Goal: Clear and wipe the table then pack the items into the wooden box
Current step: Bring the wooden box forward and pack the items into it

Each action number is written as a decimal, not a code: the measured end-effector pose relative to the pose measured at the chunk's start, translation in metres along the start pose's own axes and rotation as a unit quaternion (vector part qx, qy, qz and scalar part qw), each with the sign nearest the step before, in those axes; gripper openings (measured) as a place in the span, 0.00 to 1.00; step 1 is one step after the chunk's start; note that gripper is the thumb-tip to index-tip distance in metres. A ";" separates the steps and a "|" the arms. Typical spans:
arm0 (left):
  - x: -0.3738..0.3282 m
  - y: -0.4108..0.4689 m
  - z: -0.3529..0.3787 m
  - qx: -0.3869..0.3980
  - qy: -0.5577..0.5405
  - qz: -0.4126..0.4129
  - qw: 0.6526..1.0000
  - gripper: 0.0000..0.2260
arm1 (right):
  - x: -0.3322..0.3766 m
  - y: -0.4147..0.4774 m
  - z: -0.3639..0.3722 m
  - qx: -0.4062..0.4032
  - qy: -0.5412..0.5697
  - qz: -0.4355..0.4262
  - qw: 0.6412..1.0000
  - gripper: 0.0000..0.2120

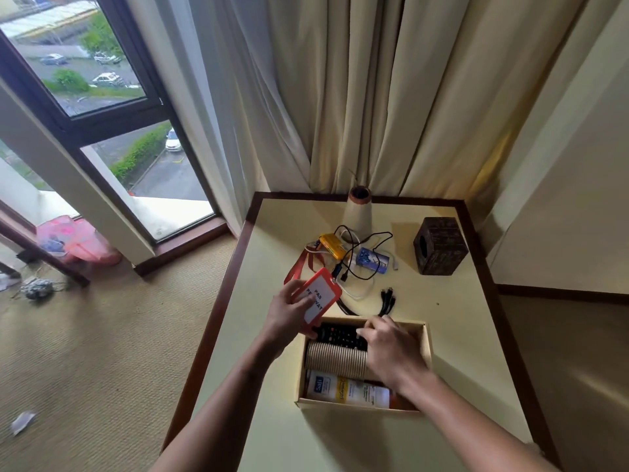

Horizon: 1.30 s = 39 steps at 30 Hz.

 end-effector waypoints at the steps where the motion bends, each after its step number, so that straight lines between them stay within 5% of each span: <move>1: -0.009 -0.004 -0.001 0.024 0.005 0.007 1.000 0.10 | 0.000 0.002 -0.008 -0.042 0.082 0.043 0.995 0.18; 4: -0.043 -0.021 -0.006 0.096 0.025 0.053 0.994 0.11 | 0.001 0.015 -0.033 -0.121 0.267 0.099 0.951 0.21; 8: -0.086 -0.042 -0.012 0.133 0.063 0.111 0.983 0.12 | 0.037 0.034 -0.062 -0.055 0.429 0.037 0.901 0.34; 12: -0.125 -0.058 -0.027 0.129 -0.079 0.139 0.979 0.16 | 0.067 0.034 -0.096 -0.012 0.534 0.020 0.845 0.14; 15: -0.145 -0.067 -0.036 0.077 -0.154 0.178 0.969 0.15 | 0.080 0.027 -0.108 -0.009 0.485 -0.010 0.875 0.12; 18: -0.157 -0.072 -0.042 -0.045 0.010 0.299 0.953 0.09 | 0.094 0.015 -0.111 0.009 0.366 -0.058 0.929 0.11; 20: -0.162 -0.076 -0.041 -0.105 0.214 0.389 0.890 0.08 | 0.097 0.009 -0.120 -0.005 0.263 -0.087 0.961 0.12; 22: -0.159 -0.076 -0.035 -0.097 0.366 0.414 0.828 0.10 | 0.096 0.004 -0.139 -0.046 0.216 -0.122 0.968 0.11; 24: -0.154 -0.077 -0.031 -0.033 0.423 0.378 0.823 0.12 | 0.089 0.003 -0.157 -0.057 0.248 -0.129 0.959 0.09; 27: -0.145 -0.082 -0.029 0.126 0.316 0.283 0.897 0.11 | 0.076 0.002 -0.178 -0.052 0.301 -0.116 0.945 0.09; 32: -0.151 -0.108 -0.026 0.283 0.138 0.231 0.920 0.07 | 0.066 -0.004 -0.187 -0.061 0.438 -0.074 0.894 0.10; 35: -0.156 -0.119 -0.023 0.247 -0.005 0.216 0.945 0.10 | 0.061 -0.008 -0.176 -0.070 0.534 -0.035 0.842 0.11; 39: -0.156 -0.121 -0.020 0.111 -0.139 0.225 0.958 0.10 | 0.065 -0.019 -0.159 -0.072 0.495 -0.027 0.865 0.10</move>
Point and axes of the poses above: each hand's wrist, its own y-axis towards the middle knuckle, its own z-axis out of the palm, x = y × z, the point moved 6 cm from there along y, towards the middle knuckle, and after that the axes turned 4 degrees about -x, right-handed, at the moved point
